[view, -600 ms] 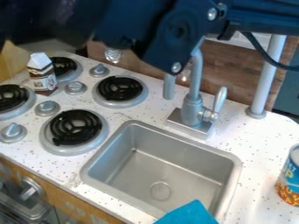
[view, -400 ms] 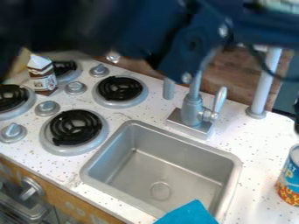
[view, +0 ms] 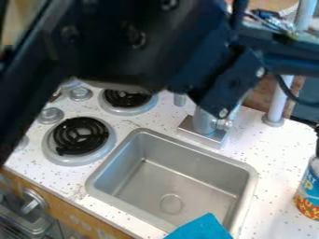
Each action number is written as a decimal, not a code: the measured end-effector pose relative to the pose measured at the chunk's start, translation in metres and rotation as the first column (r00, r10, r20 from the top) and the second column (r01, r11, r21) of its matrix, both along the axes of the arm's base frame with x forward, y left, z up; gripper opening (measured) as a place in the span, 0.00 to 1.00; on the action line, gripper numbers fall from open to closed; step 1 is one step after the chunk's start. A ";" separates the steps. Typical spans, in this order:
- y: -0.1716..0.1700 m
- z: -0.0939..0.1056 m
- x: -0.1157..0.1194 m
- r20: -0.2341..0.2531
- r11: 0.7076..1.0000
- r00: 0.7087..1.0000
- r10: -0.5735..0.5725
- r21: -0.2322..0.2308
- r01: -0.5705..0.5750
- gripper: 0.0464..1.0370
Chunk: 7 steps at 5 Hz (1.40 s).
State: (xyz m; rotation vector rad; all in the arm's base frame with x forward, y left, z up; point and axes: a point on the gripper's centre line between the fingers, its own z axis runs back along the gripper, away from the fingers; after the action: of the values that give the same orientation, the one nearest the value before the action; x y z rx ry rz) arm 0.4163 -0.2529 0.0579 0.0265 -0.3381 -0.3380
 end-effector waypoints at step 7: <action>-0.005 -0.004 0.047 0.104 0.998 0.993 0.055 -0.038 -0.051 0.96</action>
State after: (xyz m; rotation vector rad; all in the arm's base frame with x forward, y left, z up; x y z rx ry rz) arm 0.4632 -0.2578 0.0538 0.0191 -0.4467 -0.2785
